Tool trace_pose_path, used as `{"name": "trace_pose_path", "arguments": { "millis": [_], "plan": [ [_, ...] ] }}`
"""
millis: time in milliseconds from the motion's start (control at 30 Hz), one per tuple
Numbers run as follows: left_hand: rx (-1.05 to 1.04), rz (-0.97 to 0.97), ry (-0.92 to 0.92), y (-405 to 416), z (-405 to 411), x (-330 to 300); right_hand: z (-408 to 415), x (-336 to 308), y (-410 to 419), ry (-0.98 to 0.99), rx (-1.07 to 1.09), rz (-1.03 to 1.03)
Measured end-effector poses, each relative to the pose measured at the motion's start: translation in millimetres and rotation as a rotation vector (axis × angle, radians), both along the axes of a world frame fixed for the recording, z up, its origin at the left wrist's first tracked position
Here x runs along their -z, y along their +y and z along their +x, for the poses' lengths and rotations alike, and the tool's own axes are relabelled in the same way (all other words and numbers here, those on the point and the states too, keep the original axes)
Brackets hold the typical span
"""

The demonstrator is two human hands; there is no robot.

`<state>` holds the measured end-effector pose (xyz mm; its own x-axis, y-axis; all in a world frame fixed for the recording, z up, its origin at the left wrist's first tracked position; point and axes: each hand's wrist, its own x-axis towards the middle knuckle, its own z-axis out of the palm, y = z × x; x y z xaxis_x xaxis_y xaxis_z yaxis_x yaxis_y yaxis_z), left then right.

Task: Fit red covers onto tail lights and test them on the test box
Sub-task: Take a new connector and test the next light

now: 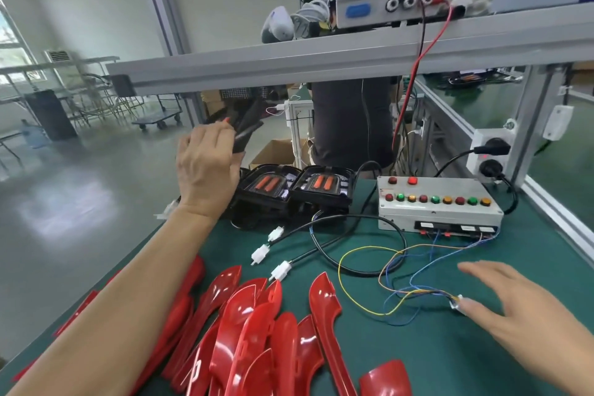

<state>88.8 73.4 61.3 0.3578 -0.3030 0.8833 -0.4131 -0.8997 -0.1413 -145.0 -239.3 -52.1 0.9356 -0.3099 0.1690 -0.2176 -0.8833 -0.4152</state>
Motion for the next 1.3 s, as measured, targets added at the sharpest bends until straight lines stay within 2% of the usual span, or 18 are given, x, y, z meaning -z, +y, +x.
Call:
{"name": "trace_pose_path", "arguments": {
  "millis": [67, 200, 300, 400, 500, 567, 600, 667, 733, 900, 1033, 1100, 1167, 1300],
  "plan": [
    [0.122, 0.047, -0.123, -14, -21, -6, 5, -11, 10, -0.101, -0.059, 0.299],
    [0.4, 0.156, -0.221, -61, -76, 6, 14, -47, 44, -0.141, -0.218, 1.16],
    [0.589, 0.25, -0.195, -97, -117, 30, 20, -63, 53, -0.216, -0.328, 1.473],
    [0.709, 0.305, -0.134, -128, -144, 51, 20, -66, 46, -0.33, -0.26, 1.586],
    [0.752, 0.422, 0.024, -149, -157, 55, 14, -52, 29, -0.407, -0.097, 1.512],
    [0.841, 0.594, 0.254, -150, -160, 51, 7, -42, 12, -0.418, 0.041, 1.445],
    [0.907, 0.595, 0.387, -146, -157, 48, 2, -36, 2, -0.404, 0.103, 1.416],
    [0.98, 0.402, 0.605, -130, -149, 35, -9, -28, -19, -0.35, 0.185, 1.386],
    [0.886, 0.303, 0.694, -112, -138, 26, -20, -18, -37, -0.268, 0.251, 1.362],
    [0.514, 0.697, 1.053, -97, -150, 53, -32, 12, -52, -0.053, 0.254, 1.296],
    [0.381, 0.846, 1.215, -100, -166, 79, -28, 8, -46, 0.046, 0.205, 1.192],
    [0.355, 0.857, 1.196, -103, -168, 87, -25, 4, -41, 0.064, 0.175, 1.073],
    [0.308, 0.835, 1.202, -106, -167, 93, -23, 0, -36, 0.064, 0.171, 0.847],
    [0.319, 0.674, 1.394, -110, -152, 87, -19, 1, -32, 0.153, 0.185, 0.309]
  ]
}}
